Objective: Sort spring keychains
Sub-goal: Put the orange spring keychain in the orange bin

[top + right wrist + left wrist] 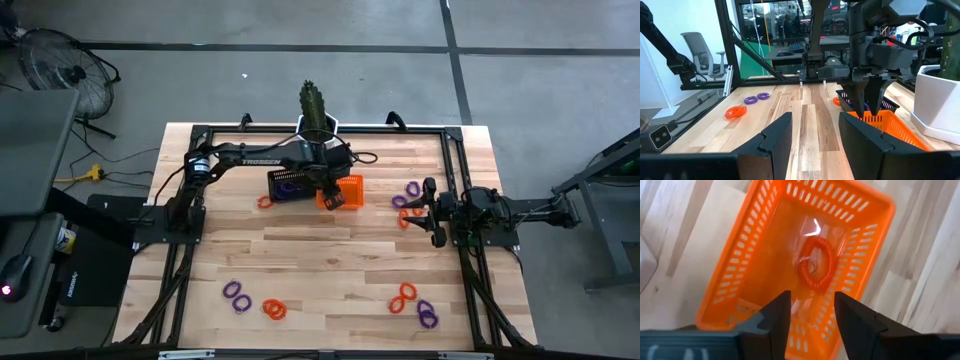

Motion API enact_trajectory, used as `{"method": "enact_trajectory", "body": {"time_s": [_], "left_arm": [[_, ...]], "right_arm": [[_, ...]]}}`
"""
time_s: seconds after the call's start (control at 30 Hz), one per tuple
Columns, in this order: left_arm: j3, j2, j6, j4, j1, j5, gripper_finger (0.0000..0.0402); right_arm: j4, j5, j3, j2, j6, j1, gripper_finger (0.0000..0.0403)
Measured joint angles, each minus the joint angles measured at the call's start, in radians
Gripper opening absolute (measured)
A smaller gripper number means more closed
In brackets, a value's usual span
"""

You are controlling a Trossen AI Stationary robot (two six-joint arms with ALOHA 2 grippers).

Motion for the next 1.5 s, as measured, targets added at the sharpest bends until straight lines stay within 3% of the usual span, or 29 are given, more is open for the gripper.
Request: {"method": "enact_trajectory", "body": {"time_s": [0.17, 0.3, 0.67, 0.83, 1.0, 1.2, 1.5], "left_arm": [[-0.003, -0.011, 0.014, -0.060, -0.004, -0.017, 0.0162], [-0.049, -0.094, 0.000, -0.078, -0.004, -0.055, 0.0163], [-0.517, -0.451, -0.165, -0.075, -0.018, -0.113, 0.0163], [-0.691, -0.551, -0.190, -0.072, -0.066, -0.114, 0.0163], [-0.800, -0.557, -0.231, -0.060, -0.141, -0.188, 0.0163], [-0.848, -0.558, -0.264, -0.048, -0.214, -0.316, 0.0163], [-0.872, -0.549, -0.095, 0.003, -0.220, -0.378, 0.0163]], "right_arm": [[0.000, 0.000, 0.000, 0.000, 0.000, 0.000, 0.0156], [0.000, 0.000, 0.000, 0.000, 0.000, 0.000, 0.0158], [0.000, 0.000, 0.000, 0.000, 0.000, 0.000, 0.0157], [0.000, 0.000, 0.000, 0.000, 0.000, 0.000, 0.0157], [0.000, 0.000, 0.000, 0.000, 0.000, 0.000, 0.0157], [0.000, 0.000, 0.000, 0.000, 0.000, 0.000, 0.0158], [0.000, 0.000, 0.000, 0.000, 0.000, 0.000, 0.0158]]}}
